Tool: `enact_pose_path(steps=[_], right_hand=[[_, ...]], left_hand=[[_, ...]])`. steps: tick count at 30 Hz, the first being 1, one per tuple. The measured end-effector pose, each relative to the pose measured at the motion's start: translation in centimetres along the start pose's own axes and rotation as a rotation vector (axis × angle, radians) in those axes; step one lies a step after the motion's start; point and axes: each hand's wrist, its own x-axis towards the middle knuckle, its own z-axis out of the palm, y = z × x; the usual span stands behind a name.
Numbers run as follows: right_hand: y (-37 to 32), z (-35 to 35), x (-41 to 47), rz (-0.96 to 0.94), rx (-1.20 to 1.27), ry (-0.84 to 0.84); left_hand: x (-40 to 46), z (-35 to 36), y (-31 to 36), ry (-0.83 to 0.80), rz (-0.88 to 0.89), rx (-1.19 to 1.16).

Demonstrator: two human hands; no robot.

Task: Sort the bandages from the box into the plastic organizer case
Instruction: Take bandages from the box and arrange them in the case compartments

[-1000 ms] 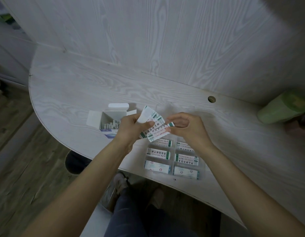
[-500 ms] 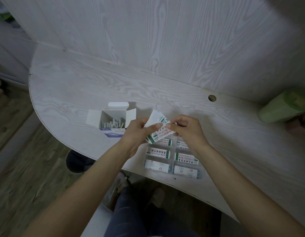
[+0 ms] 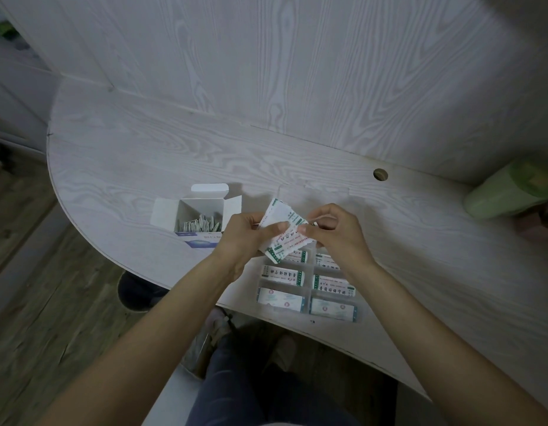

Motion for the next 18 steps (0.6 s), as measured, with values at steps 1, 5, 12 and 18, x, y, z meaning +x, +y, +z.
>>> enact_pose_path(steps=[1, 5, 12, 18], right_hand=[[0.1, -0.1, 0.1, 0.007, 0.009, 0.003], [0.5, -0.3, 0.1, 0.006, 0.039, 0.014], [1.4, -0.5, 0.3, 0.015, 0.039, 0.086], [1.8, -0.1, 0.4, 0.026, 0.114, 0.191]], left_hand=[[0.0, 0.0, 0.0, 0.006, 0.003, -0.019], [0.2, -0.2, 0.3, 0.028, 0.017, -0.042], [-0.1, -0.7, 0.2, -0.064, -0.029, -0.081], [-0.6, -1.3, 0.1, -0.275, -0.179, -0.228]])
